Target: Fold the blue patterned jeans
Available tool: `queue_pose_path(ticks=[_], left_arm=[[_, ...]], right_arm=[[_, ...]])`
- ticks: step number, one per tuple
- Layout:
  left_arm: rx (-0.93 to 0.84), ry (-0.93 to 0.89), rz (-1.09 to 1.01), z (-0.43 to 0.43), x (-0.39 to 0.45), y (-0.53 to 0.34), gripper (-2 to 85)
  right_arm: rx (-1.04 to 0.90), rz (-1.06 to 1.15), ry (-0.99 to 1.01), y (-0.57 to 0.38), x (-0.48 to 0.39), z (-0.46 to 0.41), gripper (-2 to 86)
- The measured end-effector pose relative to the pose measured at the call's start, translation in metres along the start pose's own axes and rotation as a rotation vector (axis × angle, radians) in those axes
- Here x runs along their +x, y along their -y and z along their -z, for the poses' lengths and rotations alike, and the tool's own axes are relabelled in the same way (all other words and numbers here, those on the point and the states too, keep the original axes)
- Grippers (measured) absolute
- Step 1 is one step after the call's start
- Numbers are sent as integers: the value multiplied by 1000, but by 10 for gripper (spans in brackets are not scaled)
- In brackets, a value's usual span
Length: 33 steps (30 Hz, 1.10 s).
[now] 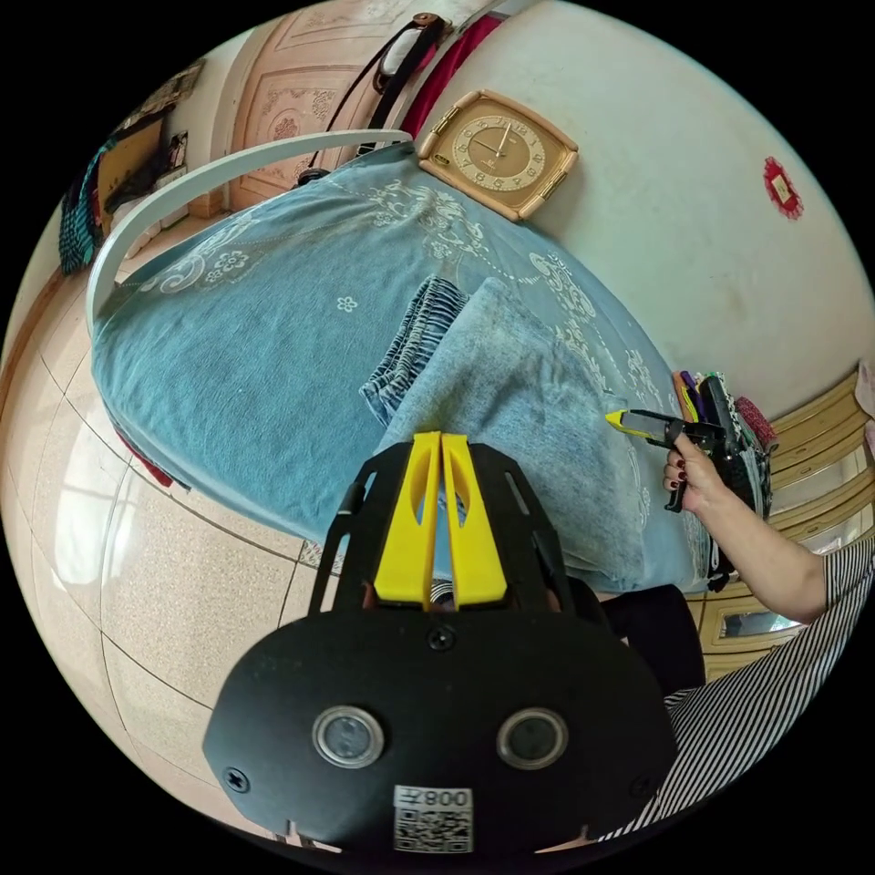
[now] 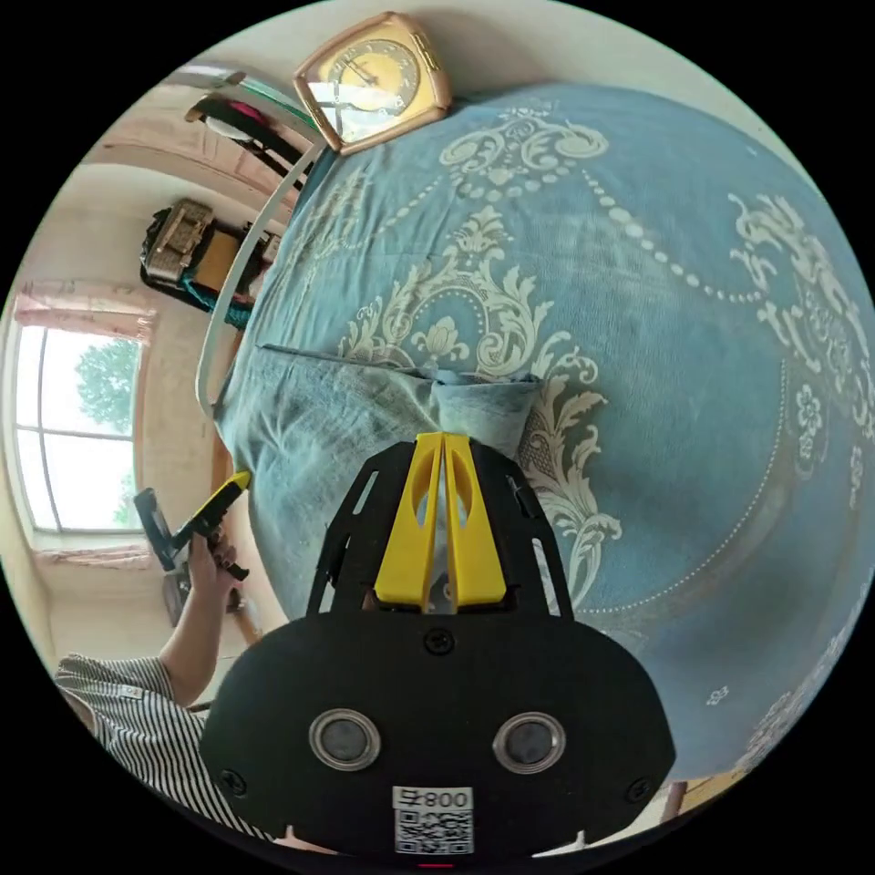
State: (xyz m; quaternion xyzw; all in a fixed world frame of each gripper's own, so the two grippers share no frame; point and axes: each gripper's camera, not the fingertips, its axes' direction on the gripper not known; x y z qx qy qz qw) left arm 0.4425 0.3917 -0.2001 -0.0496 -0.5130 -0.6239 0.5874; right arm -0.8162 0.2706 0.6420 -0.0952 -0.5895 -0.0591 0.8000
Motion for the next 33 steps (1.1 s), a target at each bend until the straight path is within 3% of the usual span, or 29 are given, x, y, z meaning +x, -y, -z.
queue_pose_path(ticks=[3, 7, 13, 16, 20, 26, 33], left_arm=[[5, 52, 13, 4, 11, -5, 0], [81, -71, 11, 12, 32, -31, 1], [-95, -101, -1, -38, 56, -41, 1], [-73, -185, 15, -37, 61, -44, 2], [-119, -308, 1, -42, 73, -57, 6], [-295, -413, -54, -84, 106, -80, 32], [-432, -359, -126, -126, 138, -75, 63]], right_arm=[[0, -84, 141, -5, 20, 20, 1], [50, 107, 210, -49, -24, 71, 1], [-214, 212, 162, -139, -50, 43, 1], [-214, 112, 223, -147, -38, 52, 1], [-181, 186, 167, -161, -45, 97, 1], [-211, -23, 292, -216, -1, 120, 1], [-188, -144, 376, -258, 23, 156, 6]])
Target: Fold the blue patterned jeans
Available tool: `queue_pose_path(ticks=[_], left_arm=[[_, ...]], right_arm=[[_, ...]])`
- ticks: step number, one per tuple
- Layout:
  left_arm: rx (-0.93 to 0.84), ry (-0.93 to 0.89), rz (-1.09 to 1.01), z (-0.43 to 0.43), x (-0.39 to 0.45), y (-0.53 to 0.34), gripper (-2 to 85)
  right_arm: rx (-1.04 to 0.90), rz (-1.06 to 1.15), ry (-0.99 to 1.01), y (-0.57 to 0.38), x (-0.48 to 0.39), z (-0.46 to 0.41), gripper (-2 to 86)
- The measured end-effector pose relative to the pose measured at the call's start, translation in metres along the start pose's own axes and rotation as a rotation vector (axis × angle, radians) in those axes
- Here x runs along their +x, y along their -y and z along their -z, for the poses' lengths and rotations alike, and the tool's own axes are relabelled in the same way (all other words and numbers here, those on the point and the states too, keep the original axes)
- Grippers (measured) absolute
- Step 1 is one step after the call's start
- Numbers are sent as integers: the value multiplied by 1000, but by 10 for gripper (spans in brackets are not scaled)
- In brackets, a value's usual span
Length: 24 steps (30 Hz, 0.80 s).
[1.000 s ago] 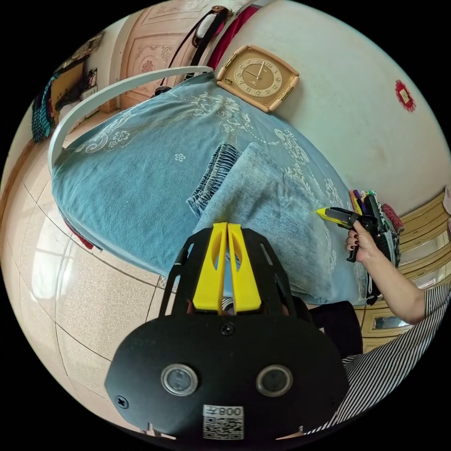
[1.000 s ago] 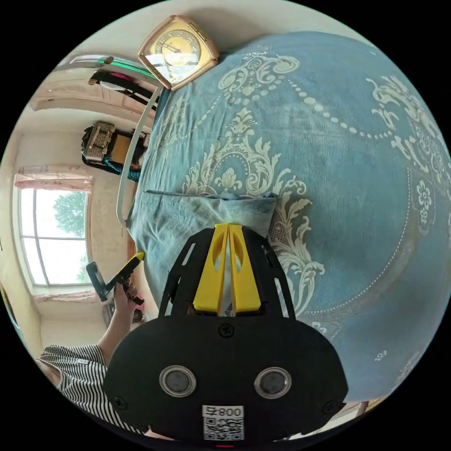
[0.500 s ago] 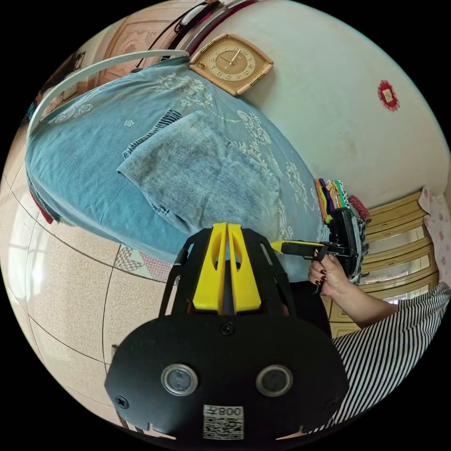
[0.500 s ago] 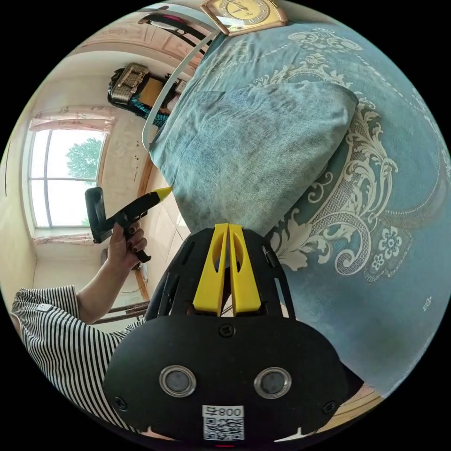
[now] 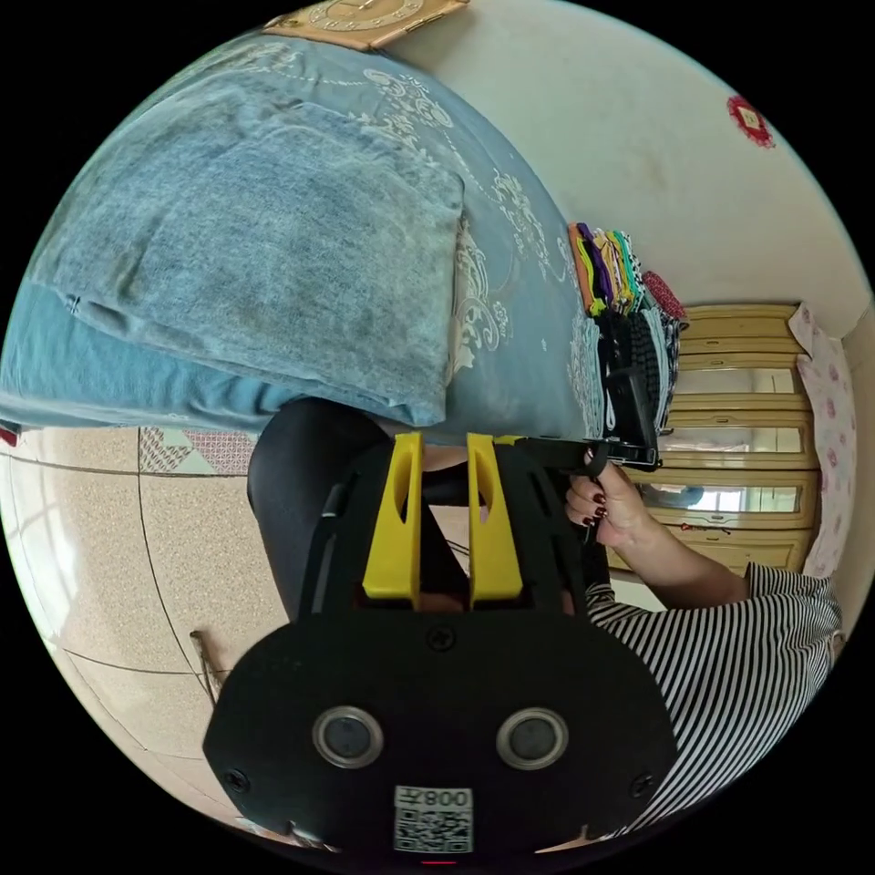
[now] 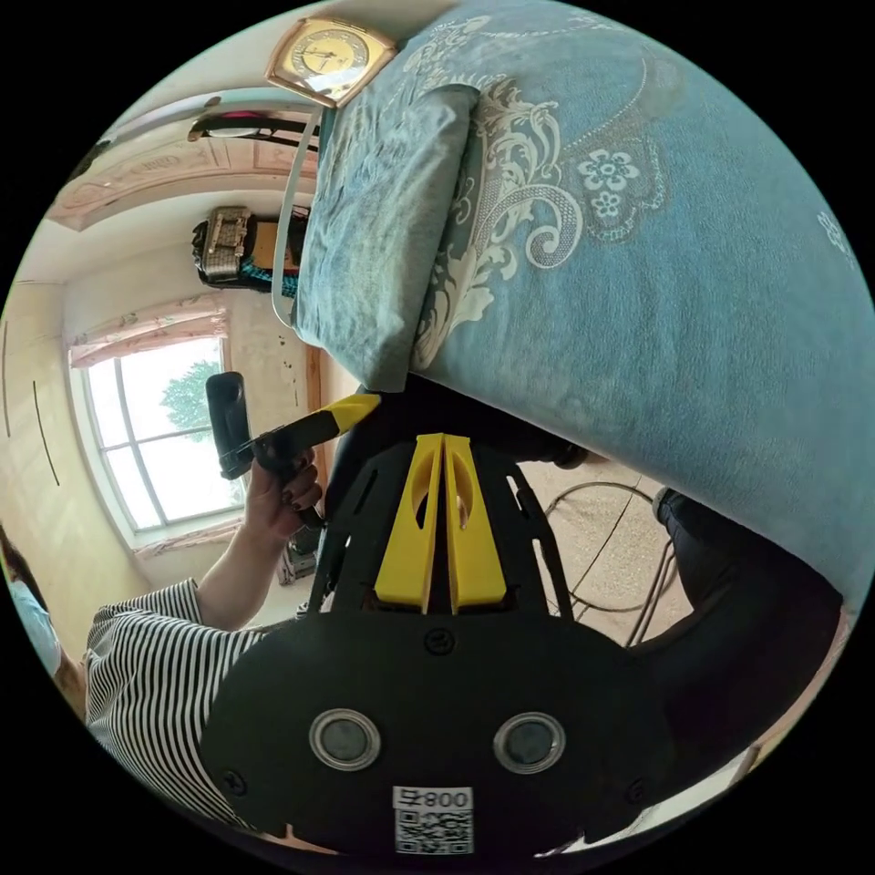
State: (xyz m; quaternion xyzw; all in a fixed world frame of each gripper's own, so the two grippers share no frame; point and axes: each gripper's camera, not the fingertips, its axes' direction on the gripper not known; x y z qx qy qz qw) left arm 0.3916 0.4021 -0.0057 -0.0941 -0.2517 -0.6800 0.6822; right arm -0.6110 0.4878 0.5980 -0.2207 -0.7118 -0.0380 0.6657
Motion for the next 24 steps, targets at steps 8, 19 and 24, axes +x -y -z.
queue_pose_path(ticks=[8, 19, 24], left_arm=[[16, 9, -2, -7, -5, 8, 13], [104, -107, -26, 16, -19, 5, 4], [107, -131, -21, 19, -31, 5, 4]], right_arm=[[38, -46, 205, -13, -12, 29, 56], [93, -140, 449, 9, -45, 36, 103], [126, -178, 509, 15, -62, 39, 114]])
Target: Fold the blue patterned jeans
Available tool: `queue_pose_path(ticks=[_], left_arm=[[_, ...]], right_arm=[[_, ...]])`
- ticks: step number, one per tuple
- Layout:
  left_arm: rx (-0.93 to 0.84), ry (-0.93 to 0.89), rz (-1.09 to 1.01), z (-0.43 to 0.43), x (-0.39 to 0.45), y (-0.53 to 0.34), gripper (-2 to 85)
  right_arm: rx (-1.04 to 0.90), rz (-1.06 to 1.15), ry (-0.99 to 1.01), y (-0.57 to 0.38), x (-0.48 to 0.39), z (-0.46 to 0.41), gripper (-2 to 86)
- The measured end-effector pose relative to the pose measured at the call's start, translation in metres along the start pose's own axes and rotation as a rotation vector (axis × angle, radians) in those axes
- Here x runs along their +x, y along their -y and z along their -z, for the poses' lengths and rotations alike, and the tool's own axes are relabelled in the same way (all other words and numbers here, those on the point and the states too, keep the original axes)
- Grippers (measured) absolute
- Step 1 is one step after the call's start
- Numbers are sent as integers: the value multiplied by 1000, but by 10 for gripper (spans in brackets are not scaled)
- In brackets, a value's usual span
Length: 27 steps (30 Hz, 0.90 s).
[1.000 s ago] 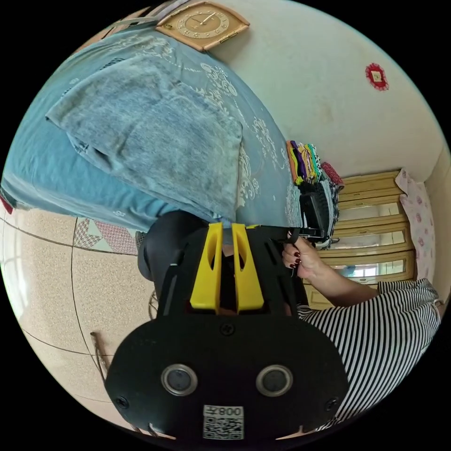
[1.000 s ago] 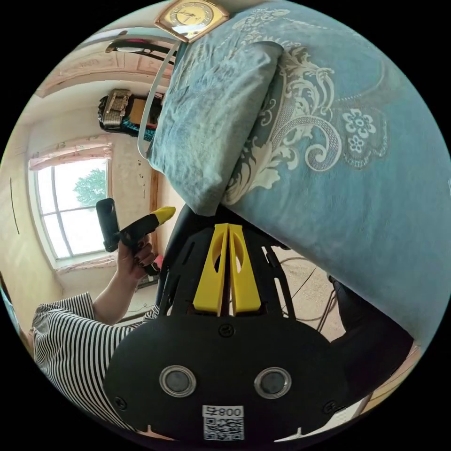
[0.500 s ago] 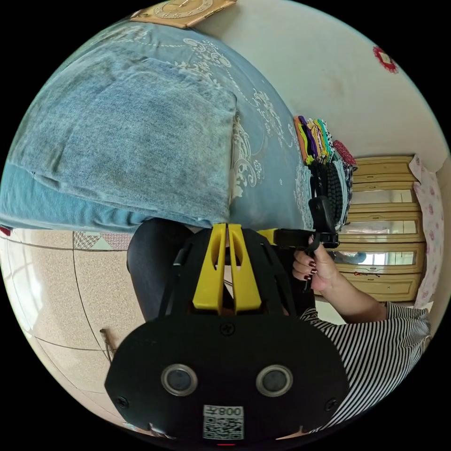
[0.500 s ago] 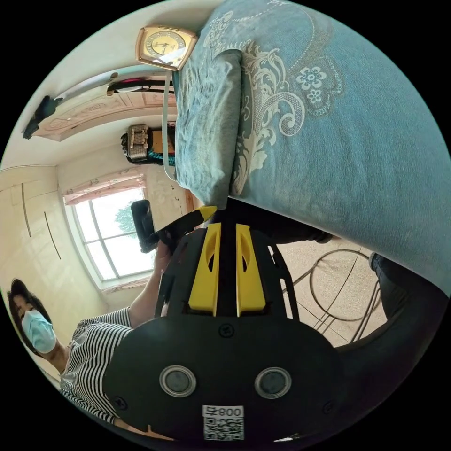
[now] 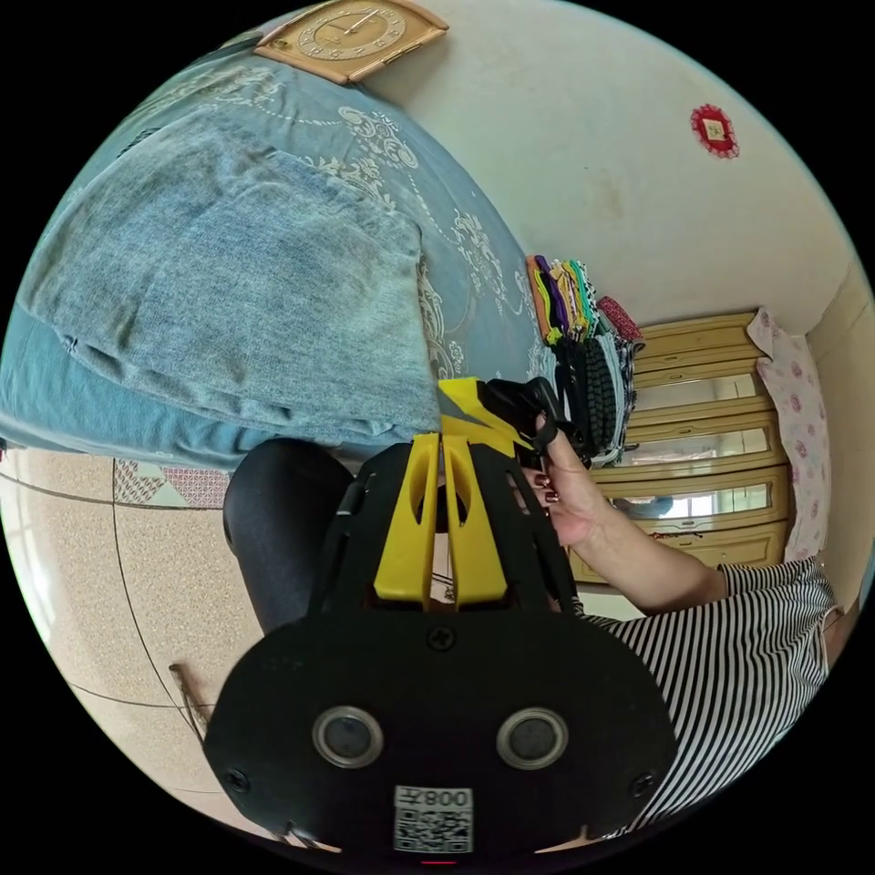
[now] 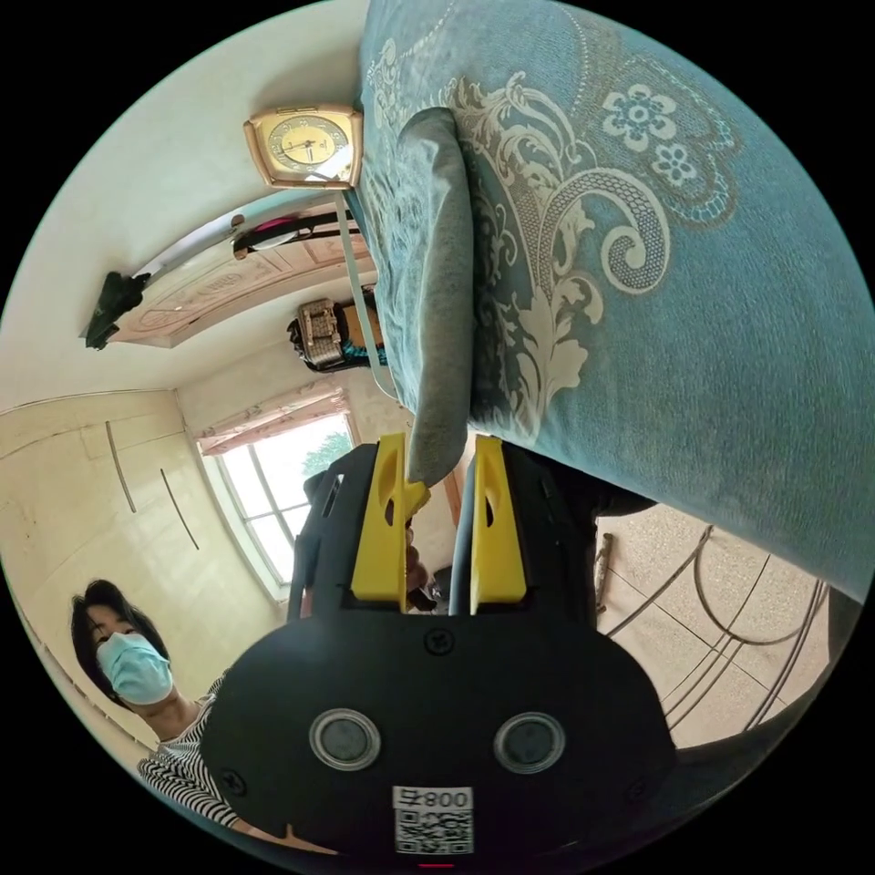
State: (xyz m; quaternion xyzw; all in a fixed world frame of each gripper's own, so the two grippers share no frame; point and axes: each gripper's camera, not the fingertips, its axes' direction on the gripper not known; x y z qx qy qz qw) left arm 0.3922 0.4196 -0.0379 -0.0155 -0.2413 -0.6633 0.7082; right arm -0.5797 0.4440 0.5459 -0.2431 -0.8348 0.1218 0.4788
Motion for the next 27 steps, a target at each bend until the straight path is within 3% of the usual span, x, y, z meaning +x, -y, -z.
queue_pose_path(ticks=[7, 14, 17, 22, 27], left_arm=[[-7, -30, 11, 8, -18, 1, 5], [52, -85, 12, 40, -42, -10, 10], [159, -129, 94, 66, -70, -22, 24], [537, -327, 393, 112, -142, -46, 65], [678, -440, 508, 124, -174, -42, 125]], right_arm=[[-51, -25, -45, 3, -29, -31, 116], [-109, -10, -69, 6, -75, -61, 65], [-118, 23, -38, 2, -107, -64, 56], [-125, 79, 0, -2, -162, -70, 49], [-115, 102, 46, -7, -210, -79, 46]])
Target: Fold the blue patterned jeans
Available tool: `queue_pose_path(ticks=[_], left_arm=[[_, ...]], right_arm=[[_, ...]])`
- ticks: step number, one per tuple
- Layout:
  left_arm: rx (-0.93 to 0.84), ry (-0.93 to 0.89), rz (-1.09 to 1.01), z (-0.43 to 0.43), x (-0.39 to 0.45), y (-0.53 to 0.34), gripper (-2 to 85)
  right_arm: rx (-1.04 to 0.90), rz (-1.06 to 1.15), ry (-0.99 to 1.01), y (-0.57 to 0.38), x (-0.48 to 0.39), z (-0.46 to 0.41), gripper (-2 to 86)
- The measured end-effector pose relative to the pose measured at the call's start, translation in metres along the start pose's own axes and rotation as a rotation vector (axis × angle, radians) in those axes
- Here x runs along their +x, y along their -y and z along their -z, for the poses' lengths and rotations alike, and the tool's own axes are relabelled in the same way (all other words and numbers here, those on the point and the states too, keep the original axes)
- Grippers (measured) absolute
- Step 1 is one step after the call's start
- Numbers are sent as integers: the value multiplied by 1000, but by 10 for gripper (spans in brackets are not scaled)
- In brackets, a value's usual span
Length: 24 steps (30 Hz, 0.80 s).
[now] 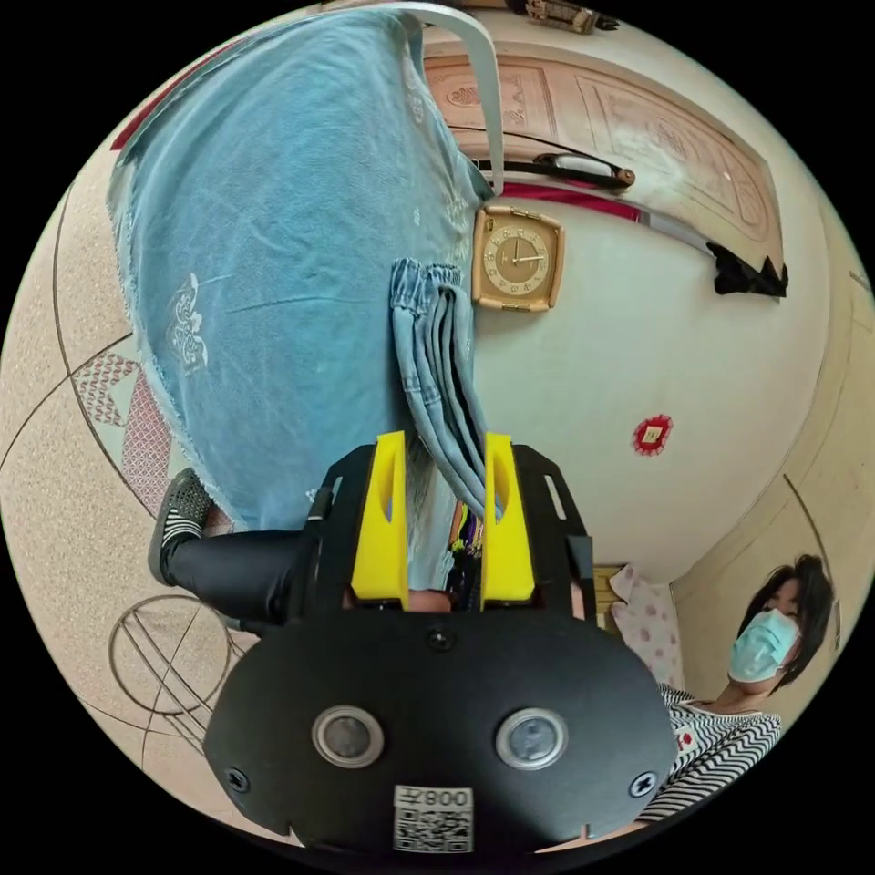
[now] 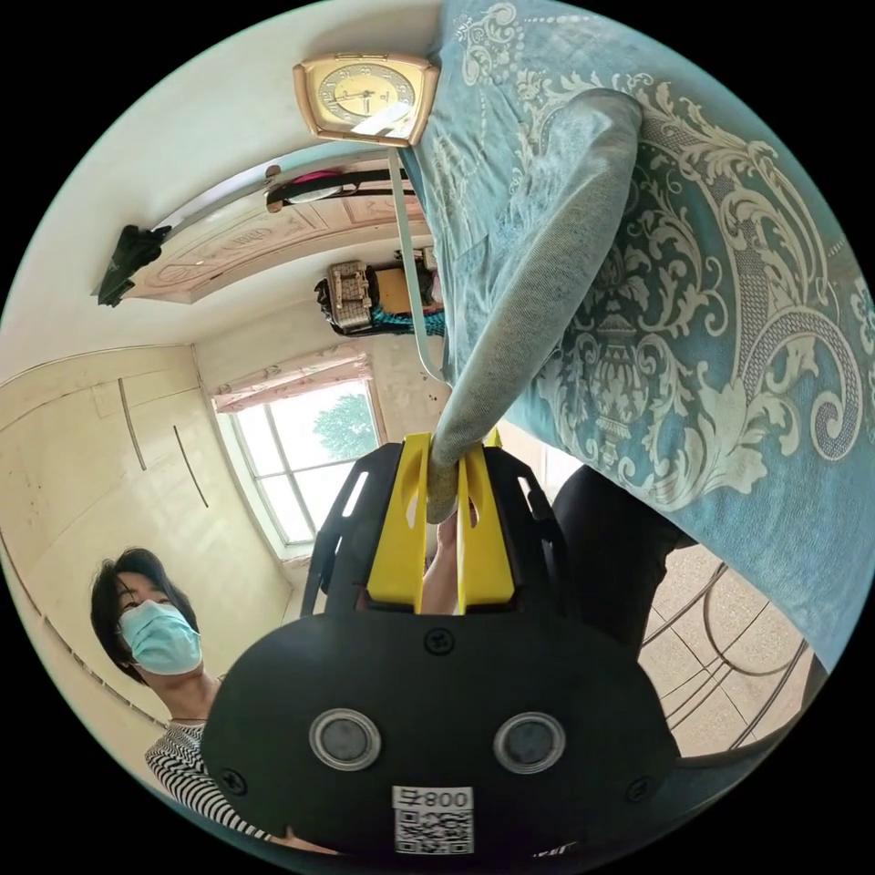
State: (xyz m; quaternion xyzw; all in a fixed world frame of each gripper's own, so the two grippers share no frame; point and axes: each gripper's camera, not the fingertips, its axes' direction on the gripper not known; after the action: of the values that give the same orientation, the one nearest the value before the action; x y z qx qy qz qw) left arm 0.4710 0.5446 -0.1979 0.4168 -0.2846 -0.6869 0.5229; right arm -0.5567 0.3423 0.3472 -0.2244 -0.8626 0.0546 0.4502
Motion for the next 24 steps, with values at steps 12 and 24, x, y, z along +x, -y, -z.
queue_pose_path(ticks=[12, 24], left_arm=[[26, -20, 63, -45, 7, 33, 129], [-7, 30, -72, -110, 82, -23, 58]], right_arm=[[-9, 14, 7, -10, -100, -25, 40], [7, 22, -1, -57, -195, -19, 33]])
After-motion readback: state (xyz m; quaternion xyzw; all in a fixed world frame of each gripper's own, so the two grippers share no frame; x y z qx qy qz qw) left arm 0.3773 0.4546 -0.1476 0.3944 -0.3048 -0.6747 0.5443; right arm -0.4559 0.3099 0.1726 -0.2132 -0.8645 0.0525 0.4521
